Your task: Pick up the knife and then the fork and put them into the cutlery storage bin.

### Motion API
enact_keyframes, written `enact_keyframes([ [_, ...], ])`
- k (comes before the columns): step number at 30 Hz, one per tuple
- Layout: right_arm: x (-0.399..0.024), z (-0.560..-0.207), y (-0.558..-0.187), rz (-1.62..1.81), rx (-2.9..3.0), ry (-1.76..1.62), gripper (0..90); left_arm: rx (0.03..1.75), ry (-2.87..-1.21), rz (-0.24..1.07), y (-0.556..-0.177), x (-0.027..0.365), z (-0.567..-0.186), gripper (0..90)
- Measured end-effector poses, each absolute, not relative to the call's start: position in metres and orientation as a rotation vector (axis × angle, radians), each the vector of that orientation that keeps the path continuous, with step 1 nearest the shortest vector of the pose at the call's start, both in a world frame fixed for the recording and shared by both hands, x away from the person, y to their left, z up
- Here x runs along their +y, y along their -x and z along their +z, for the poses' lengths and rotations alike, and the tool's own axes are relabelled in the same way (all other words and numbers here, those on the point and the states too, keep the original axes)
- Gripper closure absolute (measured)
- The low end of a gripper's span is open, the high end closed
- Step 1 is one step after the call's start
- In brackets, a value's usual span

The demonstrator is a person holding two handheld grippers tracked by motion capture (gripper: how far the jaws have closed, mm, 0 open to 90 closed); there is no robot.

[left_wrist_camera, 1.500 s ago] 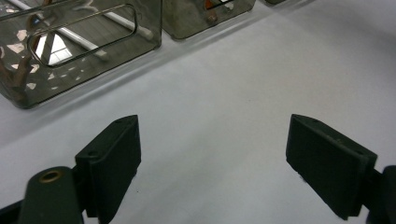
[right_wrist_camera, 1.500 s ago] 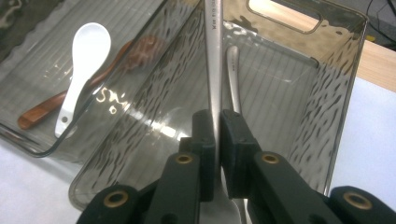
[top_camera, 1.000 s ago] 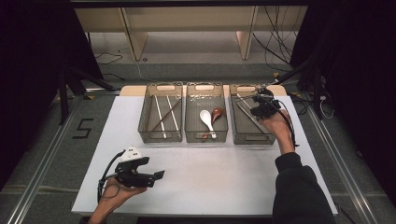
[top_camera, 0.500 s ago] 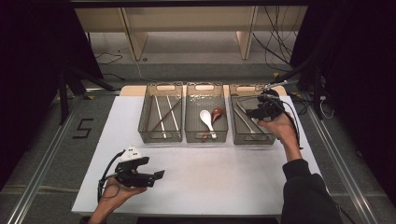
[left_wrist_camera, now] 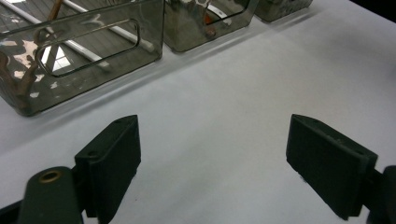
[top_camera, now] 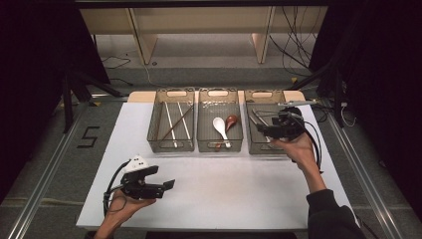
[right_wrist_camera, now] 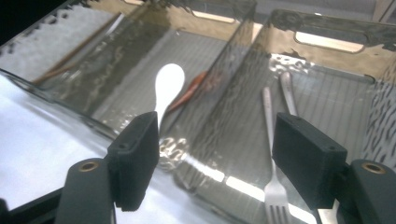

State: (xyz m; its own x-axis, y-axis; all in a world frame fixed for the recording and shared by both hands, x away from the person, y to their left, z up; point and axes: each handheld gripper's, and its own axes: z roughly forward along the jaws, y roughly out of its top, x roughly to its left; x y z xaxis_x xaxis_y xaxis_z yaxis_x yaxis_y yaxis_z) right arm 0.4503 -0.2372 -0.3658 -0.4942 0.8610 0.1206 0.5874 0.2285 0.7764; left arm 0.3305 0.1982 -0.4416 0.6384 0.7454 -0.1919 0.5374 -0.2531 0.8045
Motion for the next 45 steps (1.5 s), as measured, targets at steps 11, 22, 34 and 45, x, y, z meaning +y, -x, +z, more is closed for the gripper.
enact_keyframes([
  [11, -0.228, -0.371, -0.414, 1.229, 2.191, -1.261, 31.0, 1.0, -1.908, 0.28, -0.329, 0.2, -0.441, 17.4],
  [22, -0.219, -0.384, -0.388, 1.309, 2.233, -1.207, 28.0, 0.991, -1.894, 0.274, -0.327, 0.2, -0.44, 17.3],
  [34, -0.208, -0.391, -0.359, 1.382, 2.256, -1.106, 25.6, 0.984, -1.88, 0.266, -0.325, 0.2, -0.439, 17.3],
  [45, -0.212, -0.408, -0.338, 1.443, 2.231, -1.107, 25.1, 0.97, -1.872, 0.26, -0.323, 0.198, -0.438, 17.3],
])
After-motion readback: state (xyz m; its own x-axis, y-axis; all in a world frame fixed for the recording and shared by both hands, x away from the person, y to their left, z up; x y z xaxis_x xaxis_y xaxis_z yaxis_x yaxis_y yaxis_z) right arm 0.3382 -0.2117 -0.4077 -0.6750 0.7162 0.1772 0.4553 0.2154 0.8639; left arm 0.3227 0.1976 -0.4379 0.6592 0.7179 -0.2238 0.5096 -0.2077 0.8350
